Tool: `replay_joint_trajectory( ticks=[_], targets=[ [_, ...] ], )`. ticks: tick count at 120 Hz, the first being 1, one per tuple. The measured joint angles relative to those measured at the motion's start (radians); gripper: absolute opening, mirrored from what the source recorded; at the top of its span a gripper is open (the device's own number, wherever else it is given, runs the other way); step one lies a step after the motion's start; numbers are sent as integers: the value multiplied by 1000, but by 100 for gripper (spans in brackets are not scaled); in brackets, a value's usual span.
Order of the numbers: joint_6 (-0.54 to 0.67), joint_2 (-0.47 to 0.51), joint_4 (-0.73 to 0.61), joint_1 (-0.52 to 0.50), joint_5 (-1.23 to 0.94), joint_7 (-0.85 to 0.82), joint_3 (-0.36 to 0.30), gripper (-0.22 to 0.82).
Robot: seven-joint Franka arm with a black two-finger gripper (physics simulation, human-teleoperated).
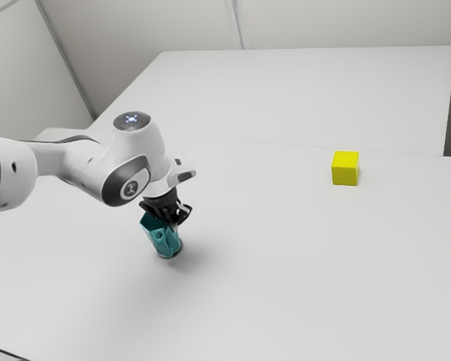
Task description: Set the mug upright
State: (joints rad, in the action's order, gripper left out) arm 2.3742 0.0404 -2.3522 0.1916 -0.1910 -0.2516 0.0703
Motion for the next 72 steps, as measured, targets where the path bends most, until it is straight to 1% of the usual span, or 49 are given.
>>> replay_joint_trajectory(
  ticks=[9, 17, 36, 44, 51, 61, 72],
  targets=[
    [5, 0, -1, 0, 1, -5, 0, -16],
    [8, 0, -1, 0, 5, -8, 0, -11],
    [13, 3, 0, 1, 14, -12, 1, 11],
    [15, 8, 1, 1, 18, -13, 1, 23],
    [16, 11, 1, 1, 20, -14, 2, 31],
    [16, 20, 4, 1, 22, -14, 2, 40],
    [17, 36, 7, 0, 23, -13, 2, 47]
  ],
)
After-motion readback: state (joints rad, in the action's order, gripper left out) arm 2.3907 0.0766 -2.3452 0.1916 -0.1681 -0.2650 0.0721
